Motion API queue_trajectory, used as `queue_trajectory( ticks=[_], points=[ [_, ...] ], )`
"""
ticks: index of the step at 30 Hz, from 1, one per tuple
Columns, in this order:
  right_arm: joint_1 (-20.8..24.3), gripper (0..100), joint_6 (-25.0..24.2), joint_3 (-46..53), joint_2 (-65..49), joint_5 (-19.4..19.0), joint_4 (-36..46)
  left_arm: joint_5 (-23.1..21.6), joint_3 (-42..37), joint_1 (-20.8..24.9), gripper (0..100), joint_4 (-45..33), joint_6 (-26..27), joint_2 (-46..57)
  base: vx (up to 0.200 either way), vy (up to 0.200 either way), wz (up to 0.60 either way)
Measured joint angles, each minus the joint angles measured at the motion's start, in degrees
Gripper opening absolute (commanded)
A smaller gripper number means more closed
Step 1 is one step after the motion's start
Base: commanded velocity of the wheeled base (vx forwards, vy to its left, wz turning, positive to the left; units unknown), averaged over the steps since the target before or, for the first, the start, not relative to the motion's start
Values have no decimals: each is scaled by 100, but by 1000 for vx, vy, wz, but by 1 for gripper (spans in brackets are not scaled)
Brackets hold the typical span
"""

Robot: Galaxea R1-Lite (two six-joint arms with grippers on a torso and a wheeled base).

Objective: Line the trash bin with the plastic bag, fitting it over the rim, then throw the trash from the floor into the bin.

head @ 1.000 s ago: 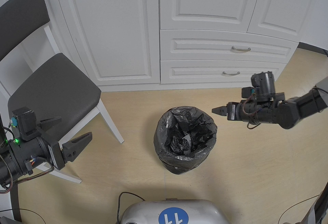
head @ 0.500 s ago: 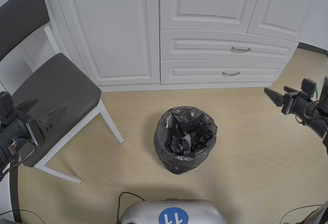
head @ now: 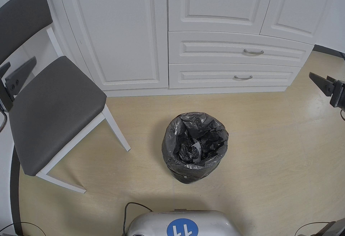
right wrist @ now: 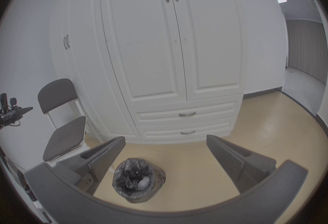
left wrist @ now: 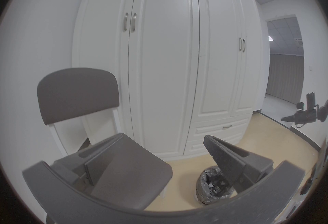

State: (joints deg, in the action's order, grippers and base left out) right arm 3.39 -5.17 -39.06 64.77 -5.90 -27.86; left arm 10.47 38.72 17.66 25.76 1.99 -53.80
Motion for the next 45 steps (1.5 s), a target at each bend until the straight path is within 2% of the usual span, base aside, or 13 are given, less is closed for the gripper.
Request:
queue_trajectory(
  ticks=[4,9,16,22,29,36,45],
  points=[
    [-172,100,-38,-488,-524,0,1100,23,312,-201,100,-272,171,112,0,0,0],
    [-396,100,-51,-823,-1285,7,1716,224,742,-427,100,-828,681,374,0,0,0],
    [-528,100,-38,-1290,-2144,-9,2633,457,1451,-553,100,-2160,841,862,0,0,0],
    [-503,100,-13,-1524,-2949,-107,3332,502,1680,-585,100,-2695,947,1436,0,0,0],
    [-462,100,-9,-1557,-3908,-351,3981,514,1844,-653,100,-3853,1039,2216,0,0,0],
    [-317,100,-24,-1447,-4862,-406,4685,512,2178,-1006,100,-4818,1062,2839,0,0,0],
    [-245,100,-88,-1384,-5965,-404,5481,501,2369,-1313,100,-5524,1065,3462,0,0,0]
  ],
)
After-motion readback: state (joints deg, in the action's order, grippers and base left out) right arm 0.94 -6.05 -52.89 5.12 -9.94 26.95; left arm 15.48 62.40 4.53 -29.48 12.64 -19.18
